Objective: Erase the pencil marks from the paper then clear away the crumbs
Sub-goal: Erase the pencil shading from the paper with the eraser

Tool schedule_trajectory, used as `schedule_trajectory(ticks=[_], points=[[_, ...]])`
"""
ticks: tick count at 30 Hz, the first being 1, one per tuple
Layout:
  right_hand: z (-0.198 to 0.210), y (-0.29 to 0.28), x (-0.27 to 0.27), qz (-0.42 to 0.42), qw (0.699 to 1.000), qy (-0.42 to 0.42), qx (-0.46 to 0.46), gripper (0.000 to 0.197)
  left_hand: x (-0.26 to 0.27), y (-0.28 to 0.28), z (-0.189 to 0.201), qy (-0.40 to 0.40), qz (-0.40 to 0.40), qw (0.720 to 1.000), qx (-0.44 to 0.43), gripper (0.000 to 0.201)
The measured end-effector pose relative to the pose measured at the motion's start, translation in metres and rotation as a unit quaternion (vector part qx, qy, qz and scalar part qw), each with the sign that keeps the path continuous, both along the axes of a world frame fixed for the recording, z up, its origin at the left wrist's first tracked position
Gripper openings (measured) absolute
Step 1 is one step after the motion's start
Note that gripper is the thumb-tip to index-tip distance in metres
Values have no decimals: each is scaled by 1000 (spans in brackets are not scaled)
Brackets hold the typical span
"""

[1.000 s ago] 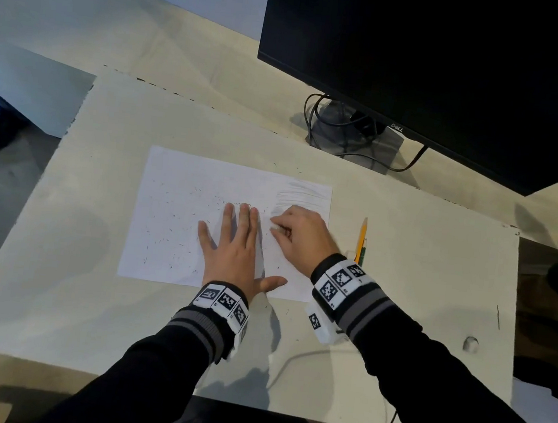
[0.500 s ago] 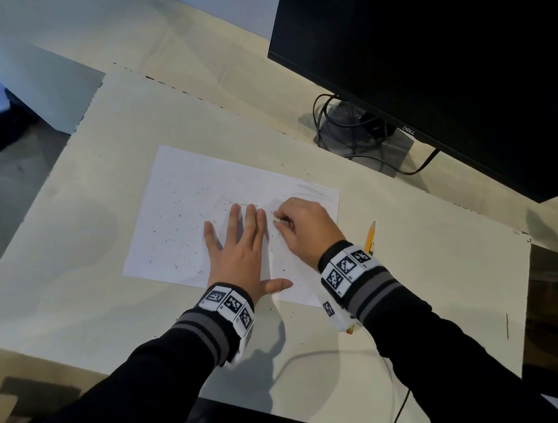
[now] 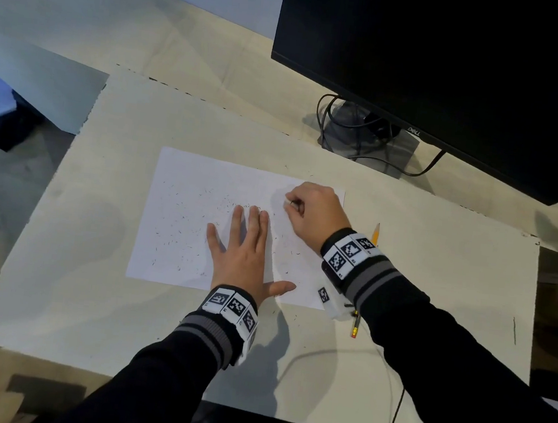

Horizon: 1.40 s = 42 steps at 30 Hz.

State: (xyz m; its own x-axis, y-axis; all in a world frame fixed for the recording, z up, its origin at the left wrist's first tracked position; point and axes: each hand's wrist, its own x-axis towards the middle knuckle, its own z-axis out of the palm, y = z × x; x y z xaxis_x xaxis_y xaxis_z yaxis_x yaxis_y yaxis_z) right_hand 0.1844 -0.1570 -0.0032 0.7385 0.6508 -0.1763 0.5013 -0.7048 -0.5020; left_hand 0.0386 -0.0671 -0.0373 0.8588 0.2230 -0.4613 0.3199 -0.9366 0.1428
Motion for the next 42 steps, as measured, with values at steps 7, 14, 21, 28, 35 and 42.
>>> schedule_trajectory(ticks=[7,14,21,28,35,42], points=[[8,1,-1,79,995,15,-51,13,1,0,0,-3,1,1000,-6,132],[7,-3,-20,138,988,27,-57,12,0,0,0,1,-4,1000,-1,132],[4,0,-3,74,996,-7,-46,11,2,0,5,6,-5,1000,-1,131],[10,2,20,63,996,-7,-58,11,11,9,13,20,-56,998,30,132],[11,-3,9,125,990,2,-59,10,13,15,2,-37,-80,995,54,113],[4,4,29,50,998,-18,-38,8,24,20,-1,-65,-123,986,91,96]])
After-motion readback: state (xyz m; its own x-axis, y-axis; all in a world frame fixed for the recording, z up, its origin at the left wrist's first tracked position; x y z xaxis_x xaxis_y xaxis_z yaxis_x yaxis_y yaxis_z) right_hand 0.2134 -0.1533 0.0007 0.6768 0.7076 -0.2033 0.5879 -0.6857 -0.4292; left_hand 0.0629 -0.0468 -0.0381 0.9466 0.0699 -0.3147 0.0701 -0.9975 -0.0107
